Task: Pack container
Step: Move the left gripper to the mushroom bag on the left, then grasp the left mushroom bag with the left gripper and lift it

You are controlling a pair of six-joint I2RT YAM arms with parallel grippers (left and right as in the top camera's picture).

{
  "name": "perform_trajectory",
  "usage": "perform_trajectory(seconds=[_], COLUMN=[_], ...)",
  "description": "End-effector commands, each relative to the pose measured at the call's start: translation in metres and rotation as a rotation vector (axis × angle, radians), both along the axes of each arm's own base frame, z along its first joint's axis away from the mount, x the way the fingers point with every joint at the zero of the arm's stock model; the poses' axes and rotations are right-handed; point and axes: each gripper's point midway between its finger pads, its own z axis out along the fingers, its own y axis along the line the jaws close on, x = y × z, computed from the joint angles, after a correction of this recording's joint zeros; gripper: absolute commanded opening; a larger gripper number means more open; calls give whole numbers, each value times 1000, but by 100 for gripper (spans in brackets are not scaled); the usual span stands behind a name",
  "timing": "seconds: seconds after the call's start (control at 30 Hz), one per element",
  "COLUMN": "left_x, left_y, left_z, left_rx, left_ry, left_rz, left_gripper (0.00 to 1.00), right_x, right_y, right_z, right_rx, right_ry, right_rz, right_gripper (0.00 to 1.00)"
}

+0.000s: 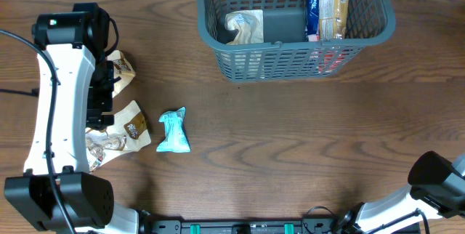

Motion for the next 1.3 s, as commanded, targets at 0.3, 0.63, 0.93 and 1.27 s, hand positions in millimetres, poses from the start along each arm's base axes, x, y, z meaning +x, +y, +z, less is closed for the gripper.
perform_trajectory(seconds=[0.3,0.63,0.93,1.27], left_x=[-49,-109,-108,-93], left_y=[-7,-3,11,37], left_z=[-15,-34,-66,-97], left_rx=[-49,3,74,94], left_ry=[57,-92,-204,-170], left_rz=[120,72,93,358], left_gripper=[98,98,99,99], right_x=[0,0,3,-1], right_y=[-1,-2,-3,0], right_z=[-5,-4,-2,-5], right_rx=[12,9,1,15], right_ry=[13,9,-5,16], right_rz=[-3,-3,-3,-3], right_gripper=[99,99,99,99])
